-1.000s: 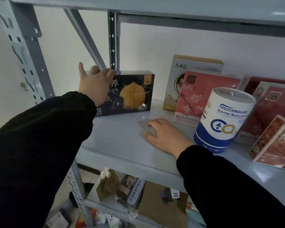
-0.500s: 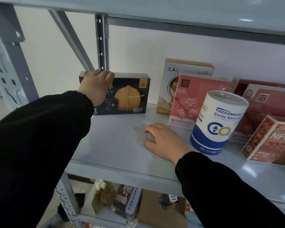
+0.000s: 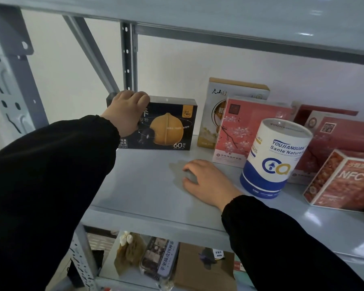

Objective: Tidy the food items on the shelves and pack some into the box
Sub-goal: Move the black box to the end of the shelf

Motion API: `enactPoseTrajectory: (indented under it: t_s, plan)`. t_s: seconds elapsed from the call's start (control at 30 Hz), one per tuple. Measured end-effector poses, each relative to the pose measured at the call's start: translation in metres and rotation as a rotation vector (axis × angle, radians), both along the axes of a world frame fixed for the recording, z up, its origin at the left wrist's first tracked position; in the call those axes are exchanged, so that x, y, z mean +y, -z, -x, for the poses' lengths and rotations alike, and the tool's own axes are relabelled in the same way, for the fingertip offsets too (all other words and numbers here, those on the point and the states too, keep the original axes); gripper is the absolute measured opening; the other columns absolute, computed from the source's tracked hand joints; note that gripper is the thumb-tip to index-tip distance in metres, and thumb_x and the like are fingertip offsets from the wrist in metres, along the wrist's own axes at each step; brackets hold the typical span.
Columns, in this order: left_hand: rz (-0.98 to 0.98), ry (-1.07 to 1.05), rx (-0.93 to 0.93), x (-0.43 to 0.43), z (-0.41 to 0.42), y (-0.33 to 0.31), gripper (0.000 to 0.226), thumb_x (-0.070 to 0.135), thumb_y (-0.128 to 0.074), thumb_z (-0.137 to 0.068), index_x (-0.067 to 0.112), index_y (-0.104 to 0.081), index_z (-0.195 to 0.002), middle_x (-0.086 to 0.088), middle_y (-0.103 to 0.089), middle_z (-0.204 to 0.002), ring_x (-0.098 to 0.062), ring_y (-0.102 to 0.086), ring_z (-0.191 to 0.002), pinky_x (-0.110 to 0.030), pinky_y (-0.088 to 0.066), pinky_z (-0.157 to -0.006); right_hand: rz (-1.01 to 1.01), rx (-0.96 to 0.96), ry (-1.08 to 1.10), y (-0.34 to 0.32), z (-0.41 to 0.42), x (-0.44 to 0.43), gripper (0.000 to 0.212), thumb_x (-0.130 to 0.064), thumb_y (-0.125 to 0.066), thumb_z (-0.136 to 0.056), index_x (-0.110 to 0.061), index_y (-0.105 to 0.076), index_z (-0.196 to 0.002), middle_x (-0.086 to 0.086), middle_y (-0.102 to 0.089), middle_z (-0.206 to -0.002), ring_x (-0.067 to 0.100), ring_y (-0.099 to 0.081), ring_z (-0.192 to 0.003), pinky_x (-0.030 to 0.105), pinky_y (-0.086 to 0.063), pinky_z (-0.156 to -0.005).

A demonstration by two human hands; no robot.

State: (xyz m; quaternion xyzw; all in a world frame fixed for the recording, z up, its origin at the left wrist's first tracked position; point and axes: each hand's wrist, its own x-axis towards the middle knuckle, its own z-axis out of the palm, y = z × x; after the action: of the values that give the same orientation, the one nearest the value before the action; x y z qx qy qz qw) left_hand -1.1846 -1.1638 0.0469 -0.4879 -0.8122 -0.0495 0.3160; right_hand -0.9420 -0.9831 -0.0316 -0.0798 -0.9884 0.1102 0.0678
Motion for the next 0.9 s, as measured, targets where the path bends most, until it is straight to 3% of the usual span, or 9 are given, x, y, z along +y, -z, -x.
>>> enactPoseTrajectory:
  t_s: [0.27,0.47,0.57,0.67,0.77,0.83,0.9]
  plan:
    - [0.074,0.019,-0.056,0.004,0.004,-0.004,0.083,-0.004,-0.089,-0.053,-0.006,-0.052,-0.128,-0.024,-0.059,-0.133,-0.050,-0.055,-0.119,-0.061,-0.040,-0.105,0.020,-0.002,-0.005,-0.001,-0.002,0.000,0.044,-0.044,-0.049,-0.104,-0.024,-0.054,-0.143,-0.005,-0.051,-0.149,0.016,-0.042,-0.138,0.035,-0.037,-0.115]
    - [0.137,-0.010,-0.034,0.014,0.012,-0.009,0.087,0.002,-0.095,-0.054,-0.004,-0.050,-0.128,-0.024,-0.058,-0.134,-0.049,-0.057,-0.116,-0.061,-0.038,-0.109,0.039,0.010,-0.003,-0.002,-0.003,0.001,0.042,-0.041,-0.050,-0.103,-0.023,-0.056,-0.141,-0.003,-0.052,-0.146,0.017,-0.043,-0.136,0.035,-0.038,-0.114]
    - [0.149,-0.035,-0.023,0.018,0.017,-0.007,0.087,0.005,-0.093,-0.054,-0.004,-0.048,-0.127,-0.022,-0.057,-0.132,-0.048,-0.058,-0.116,-0.065,-0.027,-0.115,0.048,0.011,-0.007,-0.003,-0.003,0.001,0.042,-0.039,-0.051,-0.103,-0.022,-0.057,-0.141,-0.003,-0.053,-0.146,0.017,-0.044,-0.135,0.034,-0.038,-0.114]
    - [0.115,-0.071,-0.039,0.020,0.017,-0.004,0.083,0.004,-0.087,-0.064,0.001,-0.044,-0.136,-0.018,-0.053,-0.142,-0.045,-0.048,-0.133,-0.068,-0.015,-0.118,0.048,0.018,-0.011,-0.001,-0.003,0.003,0.042,-0.040,-0.051,-0.103,-0.023,-0.057,-0.141,-0.003,-0.053,-0.145,0.018,-0.044,-0.135,0.035,-0.037,-0.114]
    - [0.010,-0.121,-0.133,0.014,0.003,0.008,0.087,0.016,-0.076,-0.083,0.012,-0.028,-0.156,-0.010,-0.031,-0.165,-0.041,-0.019,-0.154,-0.075,-0.008,-0.120,0.051,0.006,-0.016,0.000,-0.002,0.003,0.049,-0.042,-0.050,-0.102,-0.025,-0.051,-0.148,-0.003,-0.048,-0.152,0.019,-0.040,-0.141,0.037,-0.032,-0.119]
    - [-0.099,-0.185,-0.266,0.010,-0.016,0.022,0.092,0.027,-0.067,-0.091,0.022,-0.011,-0.164,-0.005,-0.011,-0.173,-0.037,0.000,-0.159,-0.073,-0.004,-0.121,0.032,-0.031,-0.021,-0.002,-0.001,0.002,0.061,-0.046,-0.049,-0.102,-0.030,-0.035,-0.160,0.000,-0.034,-0.165,0.022,-0.028,-0.152,0.038,-0.024,-0.125]
    - [-0.168,-0.236,-0.321,0.007,-0.042,0.039,0.096,0.031,-0.063,-0.093,0.027,-0.001,-0.165,-0.005,-0.001,-0.174,-0.037,0.006,-0.159,-0.075,-0.007,-0.119,0.027,-0.063,-0.017,-0.005,-0.002,0.002,0.076,-0.053,-0.048,-0.101,-0.039,-0.009,-0.165,0.002,-0.010,-0.174,0.023,-0.008,-0.160,0.045,-0.011,-0.130]
